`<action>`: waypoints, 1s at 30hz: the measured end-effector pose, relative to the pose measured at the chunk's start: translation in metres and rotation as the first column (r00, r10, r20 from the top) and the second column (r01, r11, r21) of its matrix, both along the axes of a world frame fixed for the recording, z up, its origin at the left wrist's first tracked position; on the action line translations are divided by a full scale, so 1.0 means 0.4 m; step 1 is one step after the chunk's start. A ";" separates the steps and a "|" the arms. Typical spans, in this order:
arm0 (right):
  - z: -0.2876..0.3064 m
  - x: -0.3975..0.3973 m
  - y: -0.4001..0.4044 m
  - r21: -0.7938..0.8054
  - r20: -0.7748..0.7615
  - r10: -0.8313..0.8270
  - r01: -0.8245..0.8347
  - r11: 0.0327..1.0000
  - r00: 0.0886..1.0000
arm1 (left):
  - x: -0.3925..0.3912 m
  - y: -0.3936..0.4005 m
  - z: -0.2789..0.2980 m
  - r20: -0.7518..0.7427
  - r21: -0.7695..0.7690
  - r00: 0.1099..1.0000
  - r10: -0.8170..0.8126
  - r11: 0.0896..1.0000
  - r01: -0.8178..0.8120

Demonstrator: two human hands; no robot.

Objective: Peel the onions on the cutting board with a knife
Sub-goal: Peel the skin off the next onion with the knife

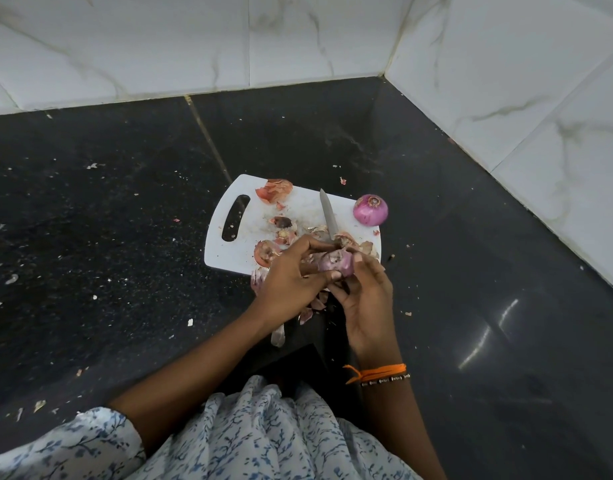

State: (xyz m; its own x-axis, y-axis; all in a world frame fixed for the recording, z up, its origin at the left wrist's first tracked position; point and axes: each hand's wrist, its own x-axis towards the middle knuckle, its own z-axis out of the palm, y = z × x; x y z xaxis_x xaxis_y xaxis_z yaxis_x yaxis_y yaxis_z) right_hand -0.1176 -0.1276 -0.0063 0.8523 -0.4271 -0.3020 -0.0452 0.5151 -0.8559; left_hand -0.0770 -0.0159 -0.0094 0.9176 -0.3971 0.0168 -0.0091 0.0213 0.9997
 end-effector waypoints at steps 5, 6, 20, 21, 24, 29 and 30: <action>0.002 -0.005 0.010 -0.013 0.097 0.078 -0.077 0.997 0.992 | 0.007 0.007 0.014 0.065 -0.003 0.994 0.088 0.996 -0.088; 0.003 -0.005 0.011 -0.023 0.105 0.085 -0.083 0.996 0.991 | 0.007 0.006 0.018 0.054 -0.020 0.993 0.102 0.995 -0.101; 0.001 -0.004 0.014 -0.087 0.059 0.075 -0.070 0.994 0.995 | 0.017 0.019 0.012 -0.047 0.066 0.997 0.052 0.997 -0.049; 0.000 -0.005 0.015 -0.085 0.061 0.075 -0.070 0.994 0.995 | 0.017 0.018 0.011 -0.042 0.084 0.999 0.031 0.996 -0.028; -0.005 -0.006 0.015 -0.083 0.074 0.071 -0.065 0.994 0.995 | 0.017 0.013 0.017 -0.148 0.007 0.988 0.049 0.999 -0.049; -0.009 -0.008 0.015 -0.087 0.086 0.050 -0.043 0.995 0.995 | 0.024 0.014 0.018 -0.303 -0.065 0.952 0.055 0.995 -0.079; -0.009 -0.009 0.015 -0.077 0.079 0.045 -0.038 0.996 0.996 | 0.027 0.014 0.018 -0.323 -0.063 0.944 0.067 0.994 -0.093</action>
